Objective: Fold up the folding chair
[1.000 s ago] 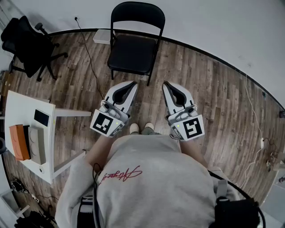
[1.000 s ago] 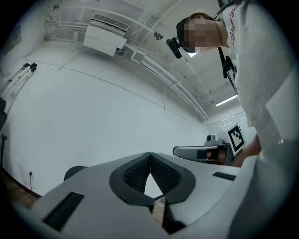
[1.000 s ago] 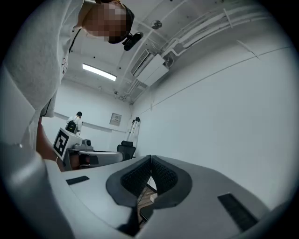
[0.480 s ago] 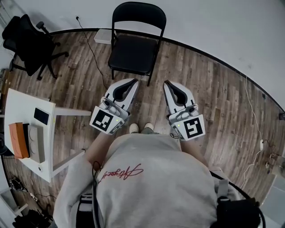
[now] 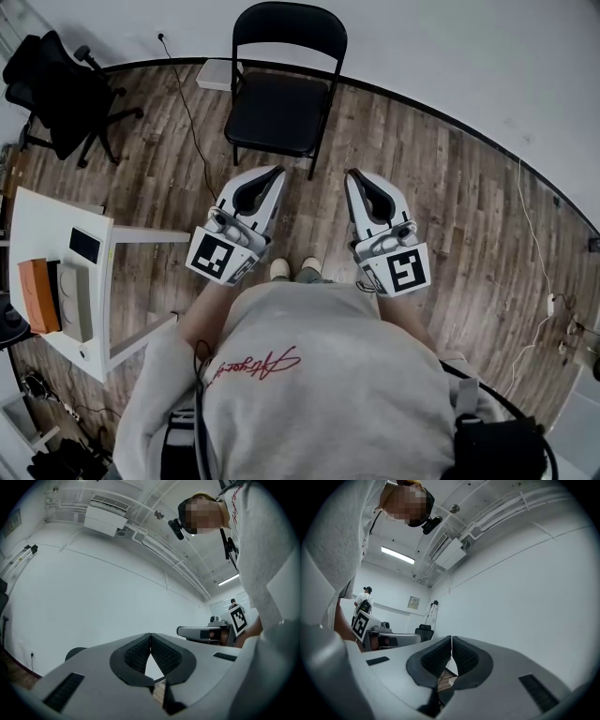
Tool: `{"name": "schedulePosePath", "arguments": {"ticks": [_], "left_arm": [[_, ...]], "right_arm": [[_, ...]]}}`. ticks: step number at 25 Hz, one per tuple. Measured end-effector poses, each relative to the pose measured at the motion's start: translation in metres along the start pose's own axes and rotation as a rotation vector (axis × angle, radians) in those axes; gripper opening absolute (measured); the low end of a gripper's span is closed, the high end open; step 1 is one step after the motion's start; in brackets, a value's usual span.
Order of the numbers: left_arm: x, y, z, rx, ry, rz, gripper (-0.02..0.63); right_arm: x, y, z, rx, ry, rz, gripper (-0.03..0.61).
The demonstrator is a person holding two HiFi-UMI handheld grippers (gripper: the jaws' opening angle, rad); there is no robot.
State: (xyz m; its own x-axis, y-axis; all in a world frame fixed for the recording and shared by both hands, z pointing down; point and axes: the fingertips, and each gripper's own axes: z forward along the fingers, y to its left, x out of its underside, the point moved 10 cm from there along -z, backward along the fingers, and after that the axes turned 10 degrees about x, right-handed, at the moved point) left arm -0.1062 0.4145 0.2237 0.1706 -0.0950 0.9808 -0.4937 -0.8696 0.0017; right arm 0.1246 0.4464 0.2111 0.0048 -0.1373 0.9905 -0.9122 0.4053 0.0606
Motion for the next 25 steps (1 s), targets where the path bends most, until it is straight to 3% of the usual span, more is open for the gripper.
{"name": "schedulePosePath", "arguments": {"ticks": [14,20,25], "left_arm": [[0.022,0.002,0.041,-0.089,0.005,-0.018,0.017],[0.036,0.050,0.053,-0.107,0.006,-0.025,0.017],[0.055,0.109,0.083,-0.065,0.028,-0.060,0.017]], "right_arm": [[0.011,-0.056,0.018,-0.063,-0.017,-0.002,0.018],[0.029,-0.068,0.067,-0.066,-0.001,-0.012,0.018],[0.046,-0.087,0.125,-0.045,0.018,-0.026,0.018]]}}
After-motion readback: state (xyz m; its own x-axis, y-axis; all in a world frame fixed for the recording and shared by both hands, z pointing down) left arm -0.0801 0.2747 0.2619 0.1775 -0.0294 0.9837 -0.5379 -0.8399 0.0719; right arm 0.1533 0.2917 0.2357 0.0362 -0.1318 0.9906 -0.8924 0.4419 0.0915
